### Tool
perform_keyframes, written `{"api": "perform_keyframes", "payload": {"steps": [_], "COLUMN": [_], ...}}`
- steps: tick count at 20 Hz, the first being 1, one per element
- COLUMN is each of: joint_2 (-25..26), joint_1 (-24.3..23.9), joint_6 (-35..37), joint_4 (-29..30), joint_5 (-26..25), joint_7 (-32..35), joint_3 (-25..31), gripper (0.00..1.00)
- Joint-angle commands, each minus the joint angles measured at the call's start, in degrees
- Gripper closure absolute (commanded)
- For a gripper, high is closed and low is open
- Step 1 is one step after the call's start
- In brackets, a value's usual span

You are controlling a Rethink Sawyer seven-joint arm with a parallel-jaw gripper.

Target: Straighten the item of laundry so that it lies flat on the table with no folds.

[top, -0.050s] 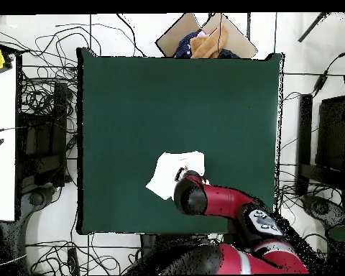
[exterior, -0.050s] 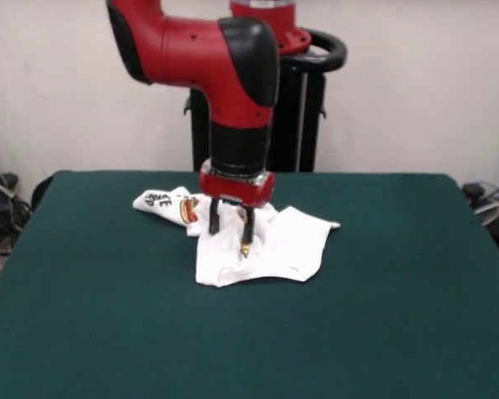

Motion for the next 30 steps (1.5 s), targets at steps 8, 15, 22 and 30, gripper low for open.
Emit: {"api": "perform_keyframes", "payload": {"steps": [8,15,22,30], "joint_2": [-5.4,-6.5,-5.3,-4.2], "joint_1": [-13.0,-20.7,-22.0,-29.2], "joint_6": [19.1,26.9,23.6,26.4], "joint_4": [3.1,7.0,2.7,-1.1], "joint_5": [-4.6,-2.7,-11.8,-18.2], "joint_7": [-7.2,-8.8,-9.6,-14.8], "joint_3": [21.6,32.8,30.2,32.4], "gripper": [0.00,0.00,0.00,0.00]}}
